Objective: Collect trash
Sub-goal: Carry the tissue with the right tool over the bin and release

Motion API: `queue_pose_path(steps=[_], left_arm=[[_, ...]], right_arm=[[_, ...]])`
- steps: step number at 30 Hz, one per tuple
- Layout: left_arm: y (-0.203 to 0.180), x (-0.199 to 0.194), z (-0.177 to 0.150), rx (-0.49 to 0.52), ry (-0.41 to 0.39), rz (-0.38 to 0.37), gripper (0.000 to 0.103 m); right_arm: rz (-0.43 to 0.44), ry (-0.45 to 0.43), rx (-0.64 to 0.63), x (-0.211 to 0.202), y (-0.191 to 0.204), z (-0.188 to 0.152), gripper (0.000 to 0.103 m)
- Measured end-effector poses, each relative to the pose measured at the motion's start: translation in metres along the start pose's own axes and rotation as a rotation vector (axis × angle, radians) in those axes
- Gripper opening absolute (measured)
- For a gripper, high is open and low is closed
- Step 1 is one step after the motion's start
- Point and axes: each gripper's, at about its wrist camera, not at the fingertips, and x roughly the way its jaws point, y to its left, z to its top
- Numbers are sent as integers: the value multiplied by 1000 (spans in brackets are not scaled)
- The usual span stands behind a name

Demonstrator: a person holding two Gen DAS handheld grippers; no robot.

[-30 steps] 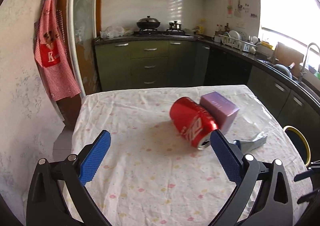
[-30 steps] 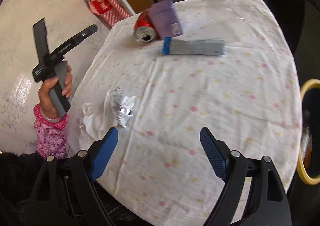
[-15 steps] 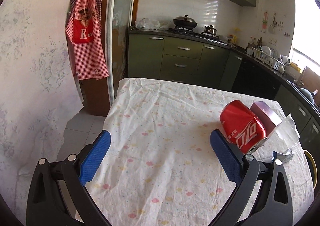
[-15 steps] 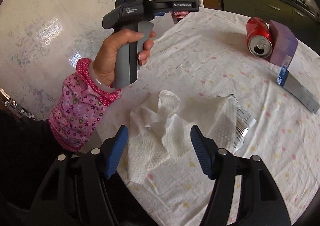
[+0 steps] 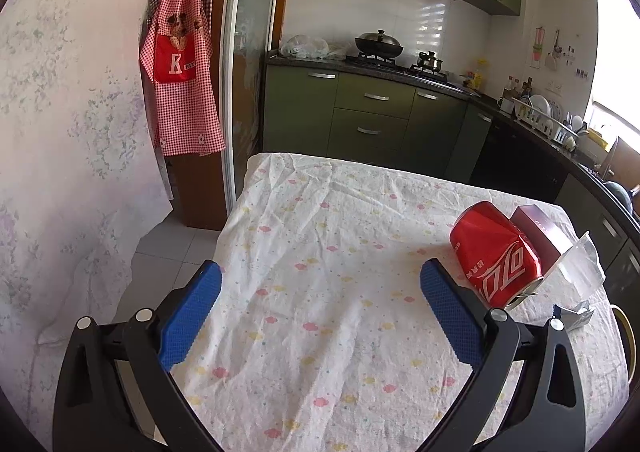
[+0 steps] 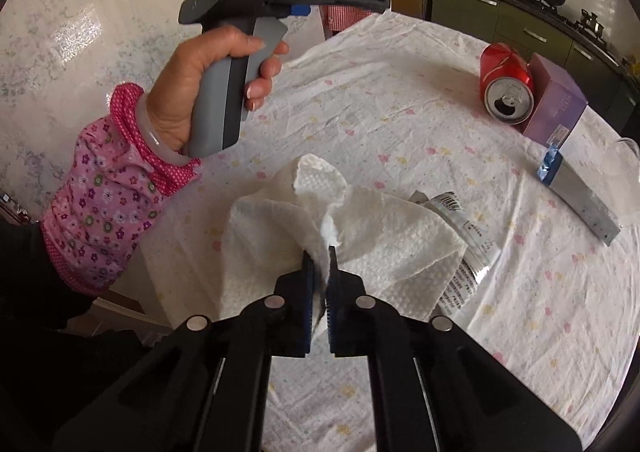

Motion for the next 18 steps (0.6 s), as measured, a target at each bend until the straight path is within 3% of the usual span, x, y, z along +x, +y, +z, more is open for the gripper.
queue_pose_path(steps=[5,9,14,18], left_arm=[[-2,2,-1,5,8,5,98],[-6,3,-2,19,12,9,98],[-13,5,-4,47,14,11,98],[-16,4,-5,57,14,10,98]], right_arm=[[45,-135,93,-55,-28,-5,5],[-5,-270,177,-109,-59,-18,5],[-200,-373,324,-162,-111,-42,5],[-419,-364,531,-191,-169,-80,5]])
